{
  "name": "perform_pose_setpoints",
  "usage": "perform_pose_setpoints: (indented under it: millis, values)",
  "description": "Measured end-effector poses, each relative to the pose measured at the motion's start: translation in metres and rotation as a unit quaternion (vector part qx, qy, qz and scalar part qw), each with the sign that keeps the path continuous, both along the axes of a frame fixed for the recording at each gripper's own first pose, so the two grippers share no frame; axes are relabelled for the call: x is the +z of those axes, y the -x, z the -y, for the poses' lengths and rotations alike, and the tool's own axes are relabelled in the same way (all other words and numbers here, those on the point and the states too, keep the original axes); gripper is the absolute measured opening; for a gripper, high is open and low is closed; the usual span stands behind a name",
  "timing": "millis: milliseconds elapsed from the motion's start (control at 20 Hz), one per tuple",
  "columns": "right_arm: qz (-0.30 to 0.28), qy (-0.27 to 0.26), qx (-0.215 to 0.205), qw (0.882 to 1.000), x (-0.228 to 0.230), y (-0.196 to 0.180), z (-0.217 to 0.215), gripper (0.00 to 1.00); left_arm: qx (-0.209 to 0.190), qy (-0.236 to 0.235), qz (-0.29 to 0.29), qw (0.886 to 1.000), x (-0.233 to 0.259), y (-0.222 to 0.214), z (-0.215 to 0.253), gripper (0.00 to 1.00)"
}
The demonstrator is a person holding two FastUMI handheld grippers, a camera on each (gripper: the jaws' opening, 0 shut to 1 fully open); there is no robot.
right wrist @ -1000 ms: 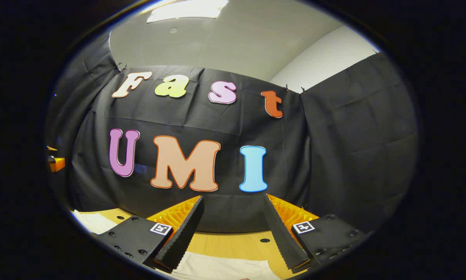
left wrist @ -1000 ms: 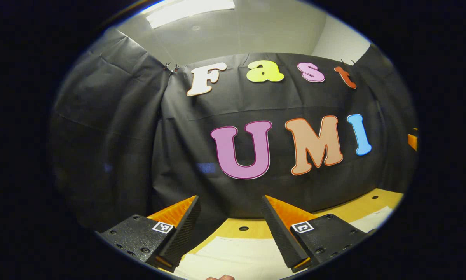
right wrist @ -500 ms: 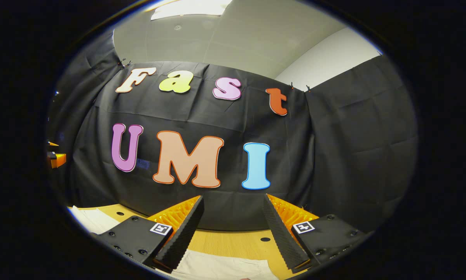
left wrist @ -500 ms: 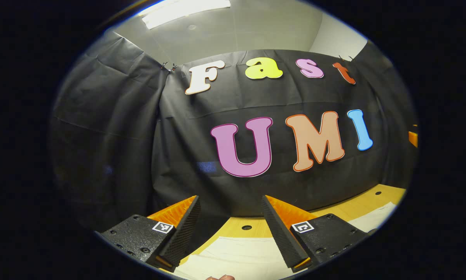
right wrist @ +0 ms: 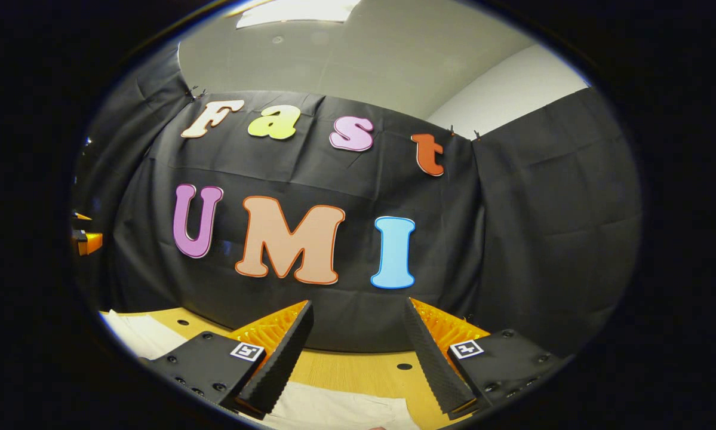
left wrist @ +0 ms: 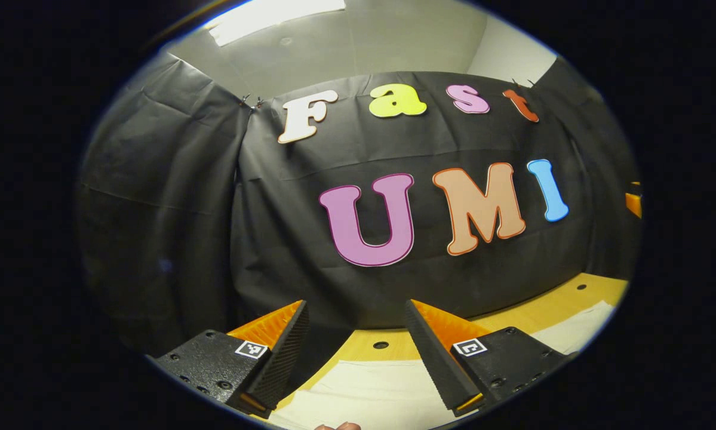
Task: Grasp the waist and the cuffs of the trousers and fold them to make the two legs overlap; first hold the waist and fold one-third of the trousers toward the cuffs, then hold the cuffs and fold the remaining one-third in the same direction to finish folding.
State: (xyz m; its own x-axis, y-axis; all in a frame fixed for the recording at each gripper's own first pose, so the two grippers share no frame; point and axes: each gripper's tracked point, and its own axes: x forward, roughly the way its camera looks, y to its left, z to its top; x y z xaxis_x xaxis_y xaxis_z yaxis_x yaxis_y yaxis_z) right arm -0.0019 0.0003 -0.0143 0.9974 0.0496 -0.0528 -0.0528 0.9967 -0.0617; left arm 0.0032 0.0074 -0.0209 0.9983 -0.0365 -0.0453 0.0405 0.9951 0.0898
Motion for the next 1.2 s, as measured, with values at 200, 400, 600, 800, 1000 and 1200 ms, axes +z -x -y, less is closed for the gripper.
perform_pose_setpoints:
  millis: [200,400,600,800,1000,1200]
  values:
    - [-0.004,0.006,0.008,1.000,-0.004,0.003,-0.001,0.97,-0.010,-0.071,-0.016,0.997,-0.019,0.007,-0.012,0.96]
    - [-0.017,0.004,0.011,1.000,-0.013,0.004,-0.004,0.97,-0.045,-0.135,-0.056,0.988,-0.052,0.024,-0.019,0.96]
    - [-0.021,0.004,0.017,1.000,-0.019,0.005,-0.010,0.97,-0.090,-0.213,-0.094,0.968,-0.091,0.044,-0.019,0.96]
    - [-0.028,0.008,0.025,0.999,-0.027,0.008,-0.017,0.97,-0.127,-0.271,-0.137,0.944,-0.143,0.062,-0.022,0.96]
    - [-0.037,0.015,0.028,0.999,-0.036,0.012,-0.016,0.97,-0.157,-0.320,-0.185,0.916,-0.195,0.085,-0.030,0.96]
    - [-0.052,0.018,0.022,0.998,-0.049,0.014,-0.009,0.97,-0.194,-0.366,-0.229,0.881,-0.240,0.109,-0.039,0.97]
